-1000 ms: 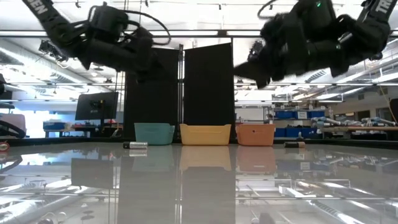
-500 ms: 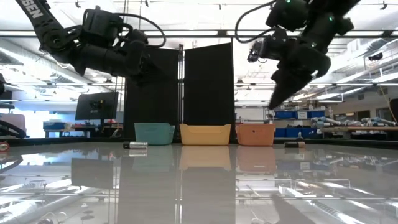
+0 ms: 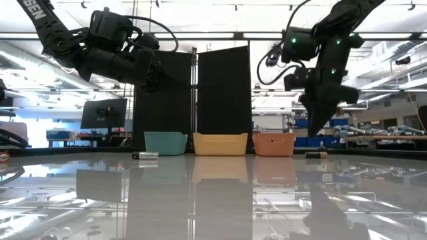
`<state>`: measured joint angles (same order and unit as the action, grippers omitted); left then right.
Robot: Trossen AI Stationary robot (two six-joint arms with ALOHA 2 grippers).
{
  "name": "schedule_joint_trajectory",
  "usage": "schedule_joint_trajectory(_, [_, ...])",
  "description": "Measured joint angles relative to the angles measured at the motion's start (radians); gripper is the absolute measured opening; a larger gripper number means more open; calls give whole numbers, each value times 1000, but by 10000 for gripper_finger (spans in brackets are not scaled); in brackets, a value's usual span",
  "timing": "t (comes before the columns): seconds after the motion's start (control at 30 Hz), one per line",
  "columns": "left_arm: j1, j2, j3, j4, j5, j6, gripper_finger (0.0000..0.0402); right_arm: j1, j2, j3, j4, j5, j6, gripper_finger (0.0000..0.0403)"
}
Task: Sort batteries
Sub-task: Put the brown battery into the yellow bin
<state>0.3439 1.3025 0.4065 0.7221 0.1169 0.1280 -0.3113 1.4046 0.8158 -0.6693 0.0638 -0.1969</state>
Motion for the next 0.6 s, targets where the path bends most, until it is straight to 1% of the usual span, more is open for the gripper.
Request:
schedule_joint_trajectory(0.13, [0, 0, 0, 1, -3, 2, 12, -32, 39, 0, 4, 22, -30, 63])
schedule_joint_trajectory(0.3, [0, 1, 0, 12, -4, 2, 12, -64, 79, 0, 15, 25, -44, 103])
schedule_joint_trajectory(0.37, [0, 1, 0, 12, -9, 2, 12, -74, 90, 0, 17, 52, -47, 117])
schedule_joint_trajectory(0.47, [0, 1, 0, 10, -10, 2, 12, -90, 110, 0, 17, 73, -52, 129])
schedule_joint_trajectory(0.6, [0, 1, 0, 8, -10, 2, 12, -106, 145, 0, 20, 73, -72, 131])
